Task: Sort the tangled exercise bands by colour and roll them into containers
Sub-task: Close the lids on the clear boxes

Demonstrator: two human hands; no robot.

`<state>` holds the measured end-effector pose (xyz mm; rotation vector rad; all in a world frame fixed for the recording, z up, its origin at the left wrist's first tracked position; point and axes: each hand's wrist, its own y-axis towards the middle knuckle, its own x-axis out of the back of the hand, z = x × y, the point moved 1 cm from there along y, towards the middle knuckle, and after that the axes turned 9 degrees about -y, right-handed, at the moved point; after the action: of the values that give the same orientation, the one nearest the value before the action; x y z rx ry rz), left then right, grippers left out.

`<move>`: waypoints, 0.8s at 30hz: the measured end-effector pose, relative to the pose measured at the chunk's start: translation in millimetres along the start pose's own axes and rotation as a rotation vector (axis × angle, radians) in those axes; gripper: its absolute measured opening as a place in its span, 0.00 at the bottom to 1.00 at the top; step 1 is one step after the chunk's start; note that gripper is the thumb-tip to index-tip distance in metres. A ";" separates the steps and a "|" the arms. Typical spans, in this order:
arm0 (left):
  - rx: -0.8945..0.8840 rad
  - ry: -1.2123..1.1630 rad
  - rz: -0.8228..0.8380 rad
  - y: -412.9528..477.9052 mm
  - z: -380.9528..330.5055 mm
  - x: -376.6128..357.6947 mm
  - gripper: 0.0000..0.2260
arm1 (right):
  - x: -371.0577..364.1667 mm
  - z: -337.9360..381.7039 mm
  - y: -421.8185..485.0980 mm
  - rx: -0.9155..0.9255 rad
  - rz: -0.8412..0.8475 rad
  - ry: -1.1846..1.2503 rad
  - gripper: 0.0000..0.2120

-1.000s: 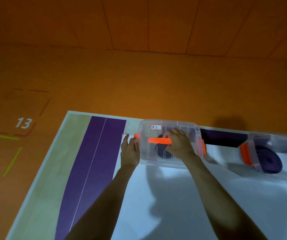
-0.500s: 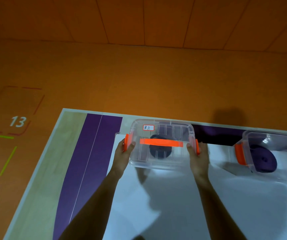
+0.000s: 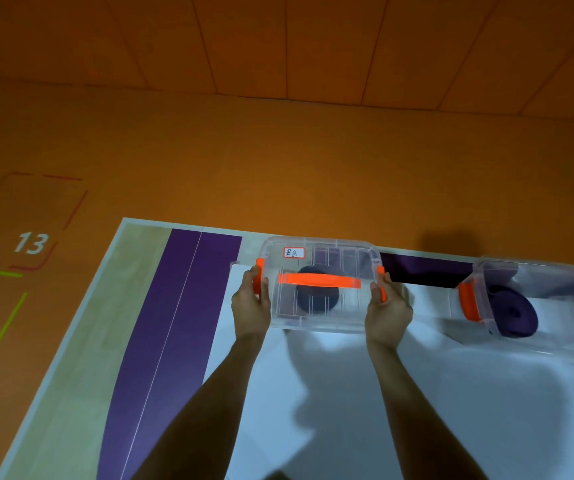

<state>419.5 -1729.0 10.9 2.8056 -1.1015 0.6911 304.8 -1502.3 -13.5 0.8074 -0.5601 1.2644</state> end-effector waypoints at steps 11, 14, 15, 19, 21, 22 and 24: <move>-0.342 0.693 0.177 -10.3 -17.8 7.2 0.25 | 74.1 -15.6 -12.6 0.203 0.274 -0.361 0.15; -0.453 0.717 0.286 -42.5 -40.0 -10.4 0.22 | 106.4 -34.6 -26.3 0.220 0.261 -0.439 0.13; -0.494 0.716 0.326 -55.7 -47.8 -17.8 0.22 | 116.8 -43.2 -29.2 0.220 0.251 -0.456 0.12; -0.608 0.739 0.469 -104.8 -79.6 -54.5 0.24 | 155.3 -83.5 -33.7 0.184 0.244 -0.543 0.10; -0.637 0.797 0.499 -126.8 -93.0 -80.1 0.26 | 171.9 -109.9 -29.8 0.145 0.262 -0.566 0.09; -0.640 0.810 0.507 -137.0 -96.5 -94.0 0.27 | 179.4 -125.3 -27.9 0.119 0.279 -0.578 0.09; -0.665 0.827 0.523 -155.7 -105.5 -126.1 0.27 | 194.6 -162.4 -23.5 0.073 0.306 -0.591 0.08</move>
<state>399.2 -1511.4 70.3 1.4503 -1.4744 1.1020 362.8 -1258.3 29.8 1.2005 -1.1512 1.3227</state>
